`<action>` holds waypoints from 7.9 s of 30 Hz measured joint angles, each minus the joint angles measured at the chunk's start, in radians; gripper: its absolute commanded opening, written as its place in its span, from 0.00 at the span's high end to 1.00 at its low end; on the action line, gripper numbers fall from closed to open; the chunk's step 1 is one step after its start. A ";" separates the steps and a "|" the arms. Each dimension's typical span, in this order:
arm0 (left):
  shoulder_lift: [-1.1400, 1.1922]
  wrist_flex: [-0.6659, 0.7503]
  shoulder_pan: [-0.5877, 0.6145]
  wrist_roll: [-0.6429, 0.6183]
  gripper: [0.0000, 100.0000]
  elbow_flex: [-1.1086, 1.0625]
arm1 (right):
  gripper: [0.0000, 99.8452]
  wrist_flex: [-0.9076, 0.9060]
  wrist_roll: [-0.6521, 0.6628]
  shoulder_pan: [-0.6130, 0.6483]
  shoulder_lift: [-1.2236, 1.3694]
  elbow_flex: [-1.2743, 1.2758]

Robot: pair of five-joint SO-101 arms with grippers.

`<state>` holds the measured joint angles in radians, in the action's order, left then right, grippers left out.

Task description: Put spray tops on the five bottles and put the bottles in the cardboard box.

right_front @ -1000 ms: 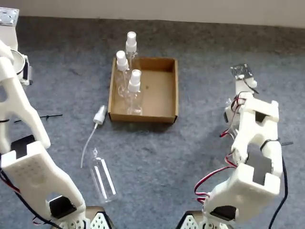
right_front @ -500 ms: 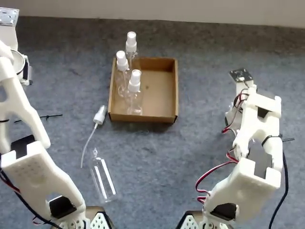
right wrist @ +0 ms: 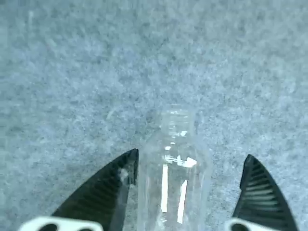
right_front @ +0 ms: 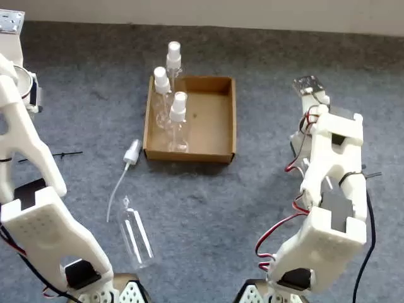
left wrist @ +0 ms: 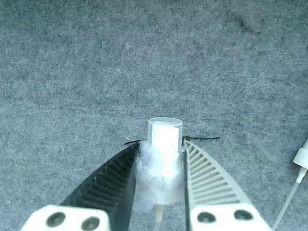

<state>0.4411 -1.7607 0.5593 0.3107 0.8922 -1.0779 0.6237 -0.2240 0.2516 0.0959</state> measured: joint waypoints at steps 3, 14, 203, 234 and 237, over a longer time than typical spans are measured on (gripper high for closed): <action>0.000 0.000 0.000 0.000 0.96 0.000 | 0.71 0.020 0.000 0.003 0.049 -0.003; 0.000 0.000 0.000 0.000 0.96 0.000 | 0.82 0.034 0.000 0.000 0.121 -0.005; -1.758 0.589 -0.977 -0.118 0.75 -1.564 | 1.00 0.471 -0.671 0.666 -1.049 0.431; -1.929 0.901 -0.798 -0.164 0.75 -2.022 | 1.00 0.155 -0.796 0.939 -0.873 0.161; -1.927 0.901 -0.798 -0.164 0.75 -2.022 | 1.00 0.206 -0.776 0.867 -0.862 0.173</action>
<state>-1.4860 -0.8600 -0.2386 0.1465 -1.1301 -0.8723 -0.1527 0.6429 -0.6107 0.2693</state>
